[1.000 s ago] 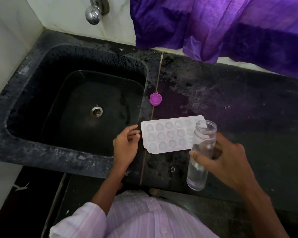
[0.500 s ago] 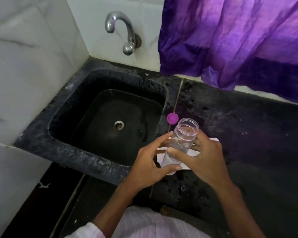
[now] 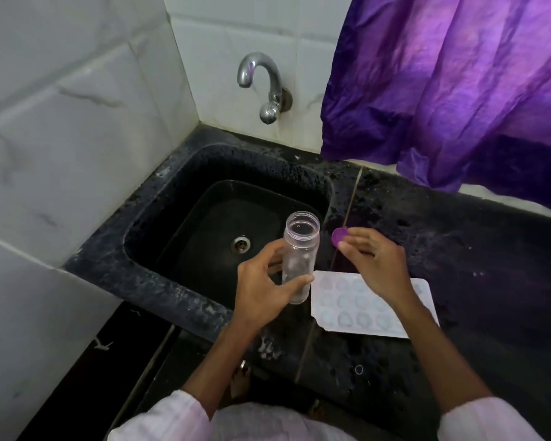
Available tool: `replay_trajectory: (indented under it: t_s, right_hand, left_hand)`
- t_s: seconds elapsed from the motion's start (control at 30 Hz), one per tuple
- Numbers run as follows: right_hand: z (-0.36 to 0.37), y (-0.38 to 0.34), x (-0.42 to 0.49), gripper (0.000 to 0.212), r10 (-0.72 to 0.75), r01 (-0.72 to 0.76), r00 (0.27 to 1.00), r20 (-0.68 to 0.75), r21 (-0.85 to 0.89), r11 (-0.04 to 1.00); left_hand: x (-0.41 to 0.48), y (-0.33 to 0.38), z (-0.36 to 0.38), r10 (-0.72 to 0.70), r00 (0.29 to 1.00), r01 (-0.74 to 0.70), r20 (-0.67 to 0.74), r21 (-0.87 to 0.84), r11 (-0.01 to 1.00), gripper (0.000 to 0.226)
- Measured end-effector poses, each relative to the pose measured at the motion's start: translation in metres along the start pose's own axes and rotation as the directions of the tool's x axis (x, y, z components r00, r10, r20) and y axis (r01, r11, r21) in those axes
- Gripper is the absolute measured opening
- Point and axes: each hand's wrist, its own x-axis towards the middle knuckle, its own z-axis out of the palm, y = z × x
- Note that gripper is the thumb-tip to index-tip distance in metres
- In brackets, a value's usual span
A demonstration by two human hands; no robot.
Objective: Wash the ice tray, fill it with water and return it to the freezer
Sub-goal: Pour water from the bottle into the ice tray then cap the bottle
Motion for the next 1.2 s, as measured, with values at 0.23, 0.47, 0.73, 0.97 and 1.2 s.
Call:
replay_trajectory:
  t_s: [0.23, 0.47, 0.73, 0.97, 1.2]
  right_hand:
    - [0.027, 0.028, 0.064, 0.062, 0.064, 0.057, 0.989, 0.135, -0.735, 0.675]
    - [0.044, 0.049, 0.078, 0.057, 0.298, -0.08, 0.949, 0.107, -0.83, 0.552]
    - [0.026, 0.021, 0.076, 0.038, 0.183, -0.246, 0.95, -0.255, -0.245, 0.938]
    - [-0.001, -0.067, 0.05, 0.036, 0.076, 0.06, 0.962, -0.262, 0.475, 0.878]
    - [0.002, -0.08, 0.041, 0.05, -0.043, 0.085, 0.988, -0.146, 0.298, 0.951]
  left_hand:
    - [0.03, -0.007, -0.012, -0.063, 0.998, 0.064, 0.023, -0.054, 0.996, 0.06]
    - [0.055, -0.022, -0.018, -0.079, 0.994, 0.086, 0.08, -0.084, 0.993, 0.062]
    - [0.087, -0.027, -0.008, -0.049, 0.98, 0.068, 0.193, -0.094, 0.993, 0.061]
    - [0.111, -0.028, 0.028, 0.025, 0.945, 0.009, 0.326, -0.102, 0.995, 0.058]
    - [0.121, -0.042, 0.055, 0.03, 0.929, 0.003, 0.369, -0.089, 0.996, 0.059]
